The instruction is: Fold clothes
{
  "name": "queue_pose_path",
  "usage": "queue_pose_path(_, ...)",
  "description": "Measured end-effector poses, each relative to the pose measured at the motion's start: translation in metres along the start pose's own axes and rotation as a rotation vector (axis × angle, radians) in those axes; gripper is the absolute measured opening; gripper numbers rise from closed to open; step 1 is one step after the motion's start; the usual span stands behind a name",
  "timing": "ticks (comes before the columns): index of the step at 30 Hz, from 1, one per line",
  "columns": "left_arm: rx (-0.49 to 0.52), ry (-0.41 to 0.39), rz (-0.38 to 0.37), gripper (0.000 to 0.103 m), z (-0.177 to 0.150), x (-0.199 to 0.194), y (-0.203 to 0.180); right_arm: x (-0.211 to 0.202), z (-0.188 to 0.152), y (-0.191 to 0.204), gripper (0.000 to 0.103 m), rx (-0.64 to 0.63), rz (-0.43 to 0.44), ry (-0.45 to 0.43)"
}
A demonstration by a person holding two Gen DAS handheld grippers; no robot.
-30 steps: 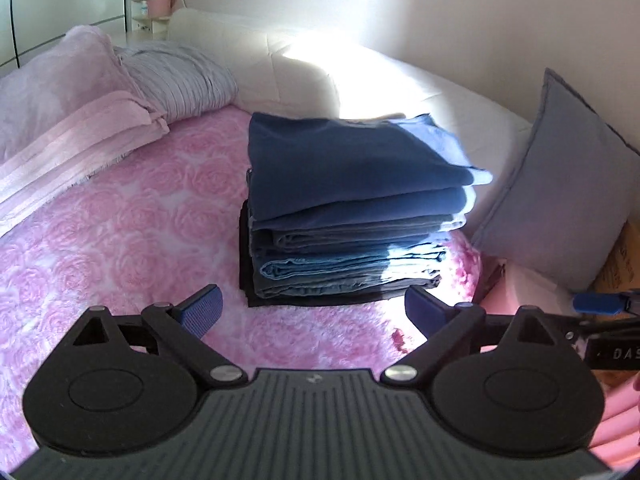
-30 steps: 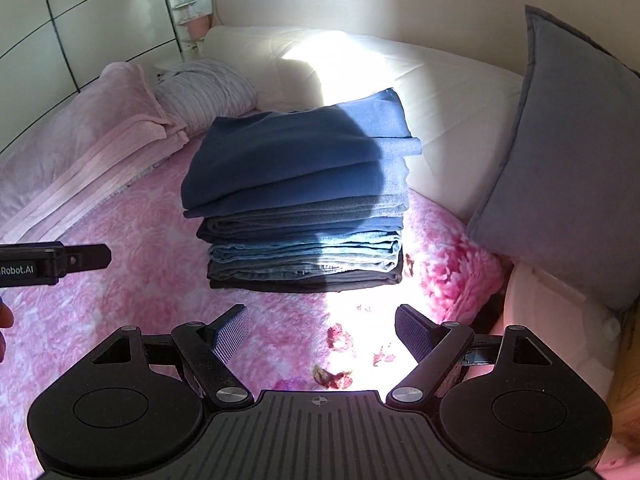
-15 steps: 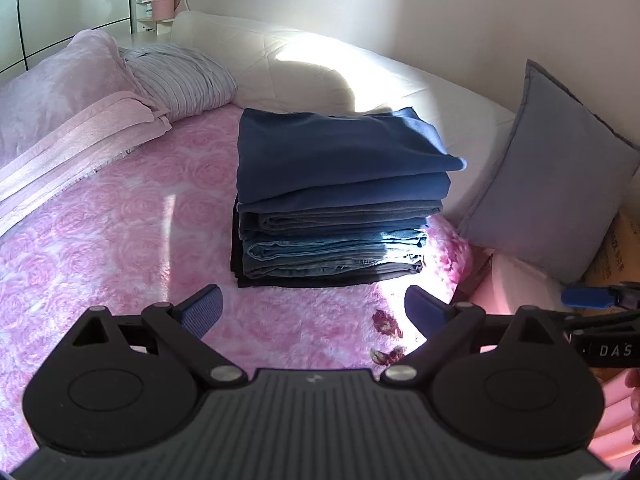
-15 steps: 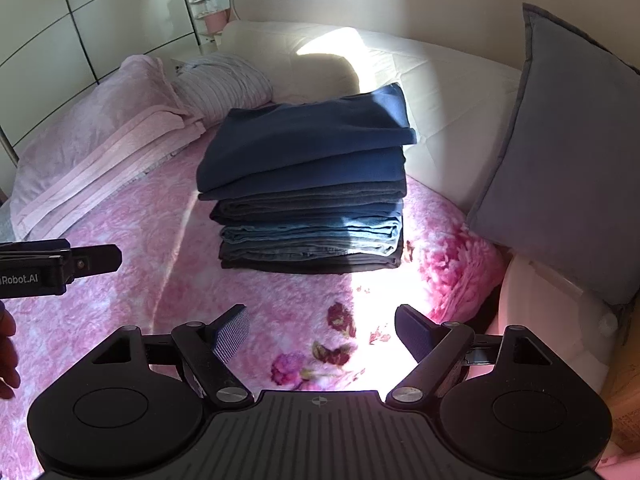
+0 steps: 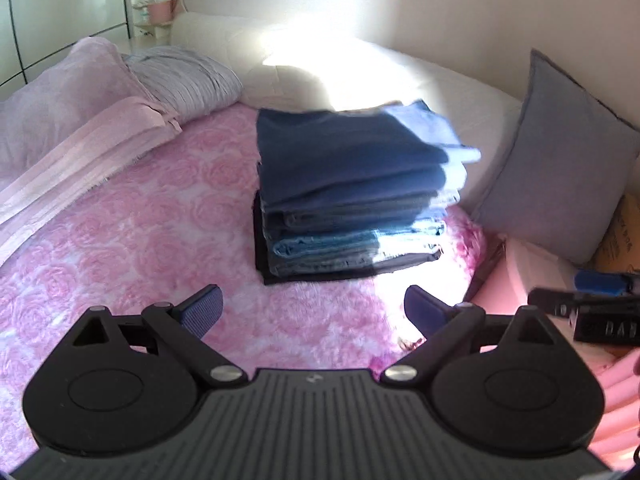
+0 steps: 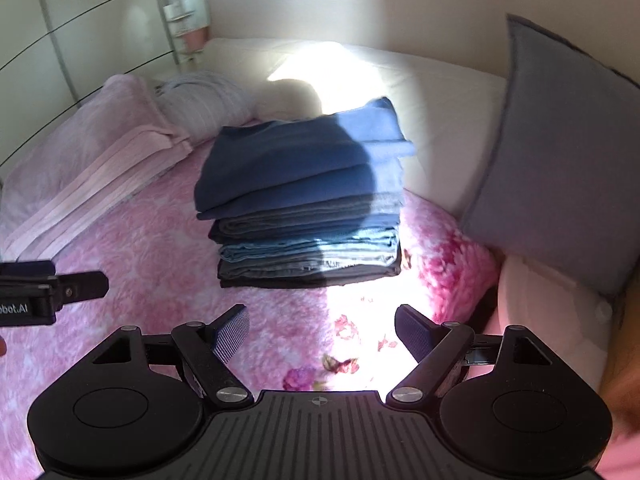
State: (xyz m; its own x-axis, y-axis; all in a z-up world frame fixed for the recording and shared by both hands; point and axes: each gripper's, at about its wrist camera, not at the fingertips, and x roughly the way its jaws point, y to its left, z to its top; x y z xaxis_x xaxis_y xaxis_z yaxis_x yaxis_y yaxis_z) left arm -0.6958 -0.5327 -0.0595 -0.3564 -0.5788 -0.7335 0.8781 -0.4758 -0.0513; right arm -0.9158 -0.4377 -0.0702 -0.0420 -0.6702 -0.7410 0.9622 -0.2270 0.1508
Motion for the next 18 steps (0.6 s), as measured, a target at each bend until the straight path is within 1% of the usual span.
queue_pose_path(6,0.022,-0.015,-0.005,0.095,0.003,0.007,-0.004,-0.003,0.004,0.006,0.083,-0.02,-0.077,-0.005)
queue_pose_path(9,0.043,-0.005,0.003,0.095,-0.001,0.013,-0.008,-0.004,0.005,0.006,0.083,-0.022,-0.133,-0.017)
queue_pose_path(14,0.033,0.019,0.01,0.095,-0.008,0.018,-0.009,-0.002,0.0,0.007,0.083,-0.016,-0.14,-0.007)
queue_pose_path(18,0.024,0.021,0.019,0.095,-0.01,0.02,-0.009,0.002,-0.003,0.009,0.083,-0.017,-0.124,0.01)
